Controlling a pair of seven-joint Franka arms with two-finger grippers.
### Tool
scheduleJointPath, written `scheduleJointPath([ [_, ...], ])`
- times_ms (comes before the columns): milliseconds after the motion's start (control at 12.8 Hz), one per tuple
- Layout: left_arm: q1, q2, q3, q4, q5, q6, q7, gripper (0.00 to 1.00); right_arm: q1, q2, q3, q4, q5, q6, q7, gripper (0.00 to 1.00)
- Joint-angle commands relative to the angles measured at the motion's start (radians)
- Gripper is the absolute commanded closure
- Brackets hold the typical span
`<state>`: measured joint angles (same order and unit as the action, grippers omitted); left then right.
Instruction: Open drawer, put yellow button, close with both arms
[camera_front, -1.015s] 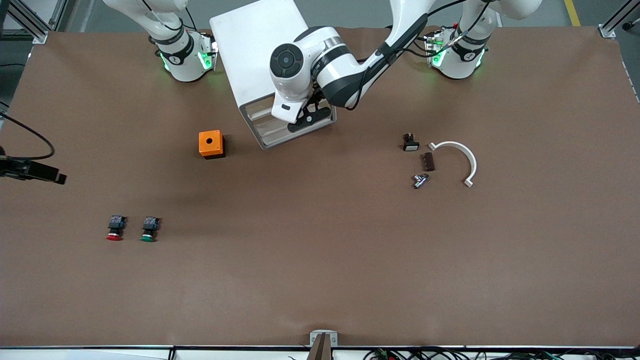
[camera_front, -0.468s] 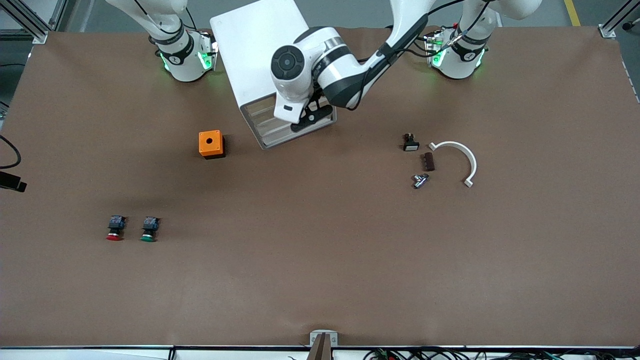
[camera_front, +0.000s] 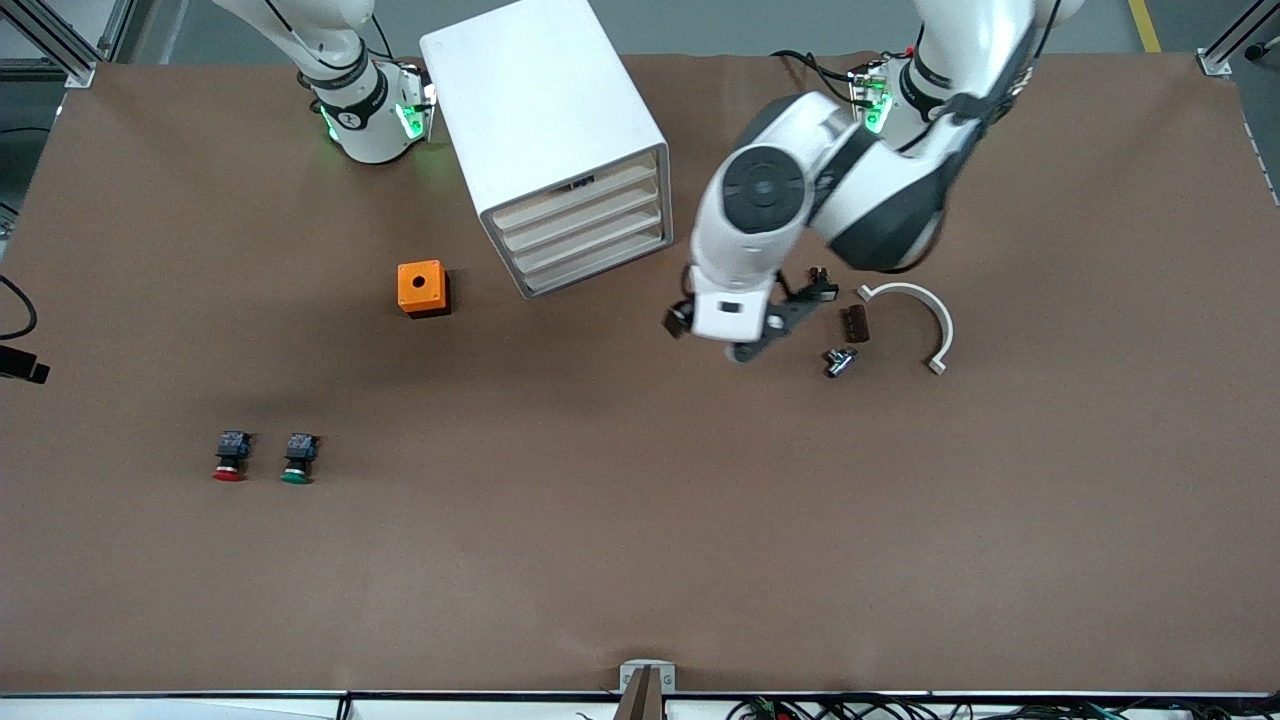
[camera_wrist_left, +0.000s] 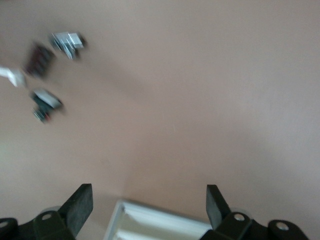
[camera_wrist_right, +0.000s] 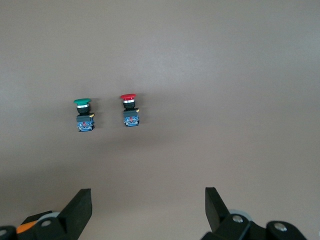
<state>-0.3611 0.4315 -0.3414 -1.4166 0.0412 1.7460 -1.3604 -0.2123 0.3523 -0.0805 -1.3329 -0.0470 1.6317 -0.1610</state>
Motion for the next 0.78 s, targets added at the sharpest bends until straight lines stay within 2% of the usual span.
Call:
scheduleJointPath([
  [0, 0.103, -0.109, -0.008, -0.027, 0.051, -0.043, 0.104, 0.0, -0.002, 0.002, 0.013, 0.004, -0.027, 0.001, 0.008, 0.0],
  [156, 0.215, -0.173, -0.011, -0.027, 0.051, -0.091, 0.254, 0.0, -0.002, 0.004, 0.014, 0.005, -0.016, 0.002, 0.011, 0.0],
  [390, 0.362, -0.256, -0.018, -0.028, 0.045, -0.166, 0.58, 0.0, -0.004, 0.004, 0.018, -0.002, -0.001, 0.007, 0.009, 0.0],
  [468, 0.411, -0.292, -0.015, -0.039, 0.036, -0.174, 0.69, 0.0, -0.013, 0.004, 0.019, -0.002, 0.031, 0.007, 0.009, 0.0],
  [546, 0.428, -0.327, -0.004, -0.068, 0.034, -0.18, 0.778, 0.0, -0.019, 0.004, 0.016, -0.003, 0.068, 0.005, 0.008, 0.0],
  [703, 0.419, -0.417, 0.086, -0.129, 0.029, -0.198, 0.938, 0.0, -0.015, 0.004, 0.016, -0.005, 0.067, 0.007, 0.008, 0.0],
])
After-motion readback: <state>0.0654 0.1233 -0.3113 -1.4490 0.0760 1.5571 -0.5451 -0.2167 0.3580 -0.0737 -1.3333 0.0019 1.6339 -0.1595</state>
